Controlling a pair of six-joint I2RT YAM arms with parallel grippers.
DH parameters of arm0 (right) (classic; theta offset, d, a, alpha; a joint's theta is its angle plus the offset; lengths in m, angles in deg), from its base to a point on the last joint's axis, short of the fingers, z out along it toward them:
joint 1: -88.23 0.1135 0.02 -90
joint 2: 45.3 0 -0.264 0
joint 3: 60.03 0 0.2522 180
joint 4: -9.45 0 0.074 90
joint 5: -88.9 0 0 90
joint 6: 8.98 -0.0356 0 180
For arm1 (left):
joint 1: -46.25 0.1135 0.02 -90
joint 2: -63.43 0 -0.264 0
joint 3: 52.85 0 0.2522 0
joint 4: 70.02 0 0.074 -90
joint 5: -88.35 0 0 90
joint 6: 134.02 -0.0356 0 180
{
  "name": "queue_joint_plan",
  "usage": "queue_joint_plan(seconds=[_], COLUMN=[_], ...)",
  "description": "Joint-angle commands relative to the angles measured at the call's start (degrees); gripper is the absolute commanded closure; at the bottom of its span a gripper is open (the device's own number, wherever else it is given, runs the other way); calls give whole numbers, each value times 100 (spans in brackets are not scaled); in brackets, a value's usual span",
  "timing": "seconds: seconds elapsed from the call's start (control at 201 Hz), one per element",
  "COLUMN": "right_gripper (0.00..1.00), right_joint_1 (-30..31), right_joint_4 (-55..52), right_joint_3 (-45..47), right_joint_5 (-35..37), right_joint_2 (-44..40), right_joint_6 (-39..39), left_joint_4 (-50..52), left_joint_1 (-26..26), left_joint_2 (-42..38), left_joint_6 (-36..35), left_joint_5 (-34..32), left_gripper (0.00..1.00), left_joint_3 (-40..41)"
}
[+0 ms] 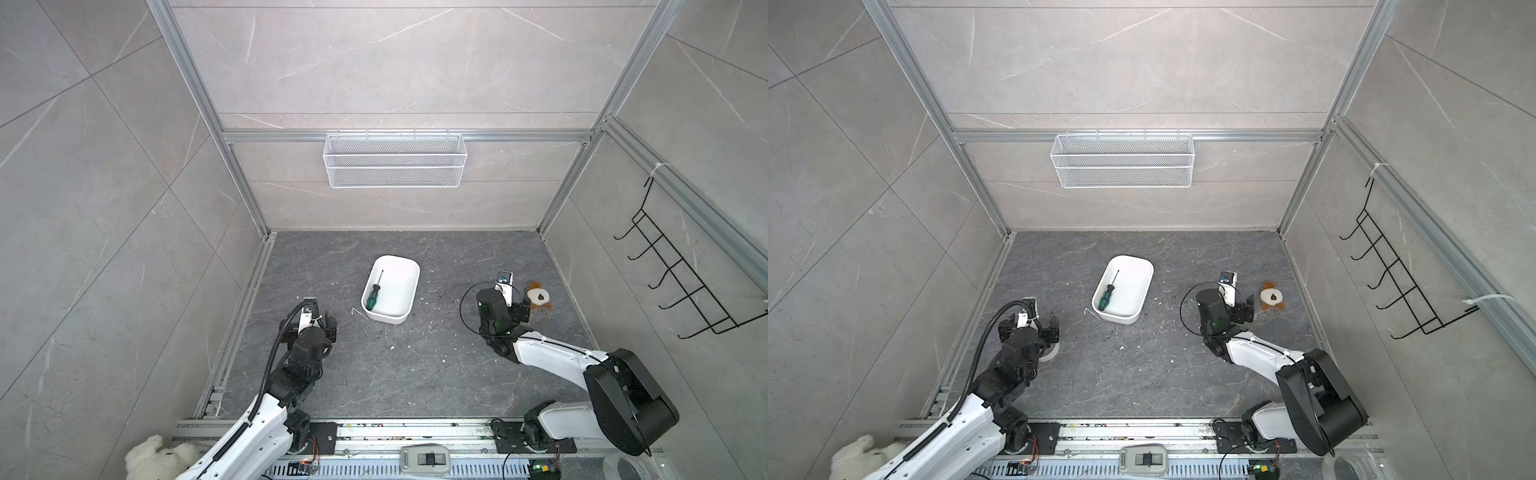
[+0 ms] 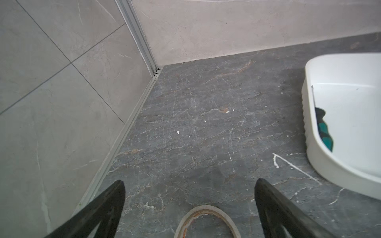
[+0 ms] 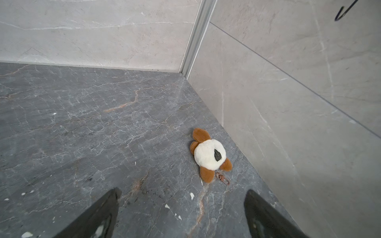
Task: Put the screwdriver in the bin
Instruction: Reset both arms
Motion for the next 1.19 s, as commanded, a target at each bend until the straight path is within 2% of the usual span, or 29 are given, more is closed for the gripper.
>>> queue_joint_plan(seconds=[0.0, 0.085, 0.139, 0.189, 0.214, 0.314, 0.368, 0.418, 0.503, 0.622, 0.717, 0.811, 0.886, 0.926, 0.951, 0.961, 0.976, 1.01, 1.08, 1.15, 1.19], right_gripper=[4, 8, 10, 8, 1, 1, 1, 1, 0, 0, 7, 16, 18, 14, 13, 5, 1, 1, 1, 1, 1], right_joint_1=[-39, -51, -78, -82, -104, -217, -203, -134, -155, -236, -418, -954, -1272, -1286, -1289, -1286, -1295, -1325, -1324, -1320, -1319], right_joint_4=[1328, 1198, 1597, 2364, 2827, 4602, 5300, 5164, 4340, 4309, 4251, 4117, 3994, 4461, 4244, 4016, 3688, 3232, 4029, 3345, 3408], right_joint_3=[416, 496, 661, 967, 1135, 1656, 1667, 1604, 1504, 1490, 1605, 1762, 1686, 1573, 1503, 1474, 1416, 1330, 1423, 1314, 1281], right_joint_5=[-328, -369, -338, -478, -513, -602, -602, -611, -861, -1220, -2026, -3082, -3695, -3580, -3565, -3579, -3583, -3614, -3559, -3611, -3604], right_joint_2=[300, 160, 118, 94, 125, 634, 986, 985, 734, 757, 655, 469, 682, 1056, 1019, 939, 821, 656, 976, 732, 805], right_joint_6=[403, 328, 484, 819, 971, 1117, 1507, 1566, 1322, 1370, 1348, 966, 818, 957, 928, 888, 822, 698, 878, 773, 787], left_joint_4=[-1216, -1748, -2025, -2047, -1999, -2117, -2334, -2357, -2564, -2861, -2902, -3336, -3667, -3757, -3821, -3846, -3885, -3972, -4001, -4177, -4502], left_joint_1=[14, 91, 247, 491, 613, 1166, 1383, 1497, 1590, 1802, 1880, 1893, 1956, 2015, 2046, 2058, 2077, 2117, 2197, 2306, 2379], left_joint_2=[236, 619, 868, 1061, 1150, 1475, 1644, 1787, 2010, 2355, 2666, 3044, 3330, 3469, 3545, 3577, 3611, 3699, 3840, 4068, 4307], left_joint_6=[-1001, -1228, -1251, -1164, -1098, -763, -635, -611, -663, -655, -646, -679, -663, -643, -610, -595, -574, -539, -453, -316, -294], left_joint_5=[-96, -124, -44, 259, 448, 1012, 1228, 1313, 1340, 1571, 1685, 1739, 1832, 1933, 1972, 1992, 2014, 2101, 2229, 2405, 2531], left_gripper=[0, 0, 0, 0, 0, 0, 0, 0, 1, 0, 0, 0, 0, 0, 0, 0, 0, 0, 0, 0, 0], left_joint_3=[284, 474, 536, 503, 469, 439, 492, 450, 392, 315, 136, 69, 2, -59, -95, -100, -113, -147, -250, -292, -241])
